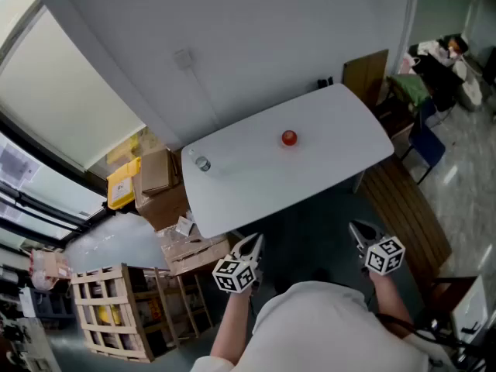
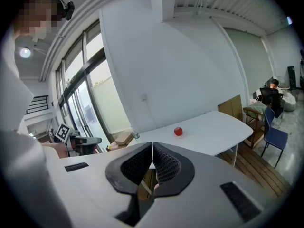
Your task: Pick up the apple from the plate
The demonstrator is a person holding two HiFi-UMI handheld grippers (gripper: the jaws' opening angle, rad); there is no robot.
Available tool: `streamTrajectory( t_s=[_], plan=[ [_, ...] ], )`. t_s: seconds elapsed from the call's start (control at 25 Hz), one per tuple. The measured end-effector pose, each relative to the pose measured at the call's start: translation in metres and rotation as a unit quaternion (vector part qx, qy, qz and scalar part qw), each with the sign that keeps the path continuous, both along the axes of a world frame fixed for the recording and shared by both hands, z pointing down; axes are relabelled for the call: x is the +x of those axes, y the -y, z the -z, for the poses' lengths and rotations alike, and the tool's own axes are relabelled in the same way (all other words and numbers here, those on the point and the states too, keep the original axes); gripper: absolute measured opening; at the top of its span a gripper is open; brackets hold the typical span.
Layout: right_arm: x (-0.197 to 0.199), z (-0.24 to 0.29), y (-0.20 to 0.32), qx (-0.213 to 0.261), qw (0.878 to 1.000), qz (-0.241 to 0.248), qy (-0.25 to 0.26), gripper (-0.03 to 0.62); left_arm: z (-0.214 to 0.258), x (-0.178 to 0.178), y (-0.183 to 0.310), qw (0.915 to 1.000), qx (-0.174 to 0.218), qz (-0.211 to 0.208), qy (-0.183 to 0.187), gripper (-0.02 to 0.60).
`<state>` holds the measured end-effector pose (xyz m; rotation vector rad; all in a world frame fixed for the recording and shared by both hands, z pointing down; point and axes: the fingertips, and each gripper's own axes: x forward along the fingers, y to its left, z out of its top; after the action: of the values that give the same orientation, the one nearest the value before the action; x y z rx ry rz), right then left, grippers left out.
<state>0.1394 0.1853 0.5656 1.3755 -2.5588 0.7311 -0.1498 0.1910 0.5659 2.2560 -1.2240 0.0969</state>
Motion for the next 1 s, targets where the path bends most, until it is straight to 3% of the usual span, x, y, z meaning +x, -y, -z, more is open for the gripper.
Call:
streamTrajectory(
  t_s=[0.52,1.0],
  plan=[
    [0.000,0.001,0.002,0.001,1.000,0.001,0.003,0.035,0.000,0.002,0.002,1.0000,-0.002,0.002,-0.001,0.002],
    [0.024,-0.008,0.001,-0.018,1.000,0.000,0.025,0.037,-0.002,0.020,-0.004,0.9998,-0.005,0.018,-0.002,0.002]
  ],
)
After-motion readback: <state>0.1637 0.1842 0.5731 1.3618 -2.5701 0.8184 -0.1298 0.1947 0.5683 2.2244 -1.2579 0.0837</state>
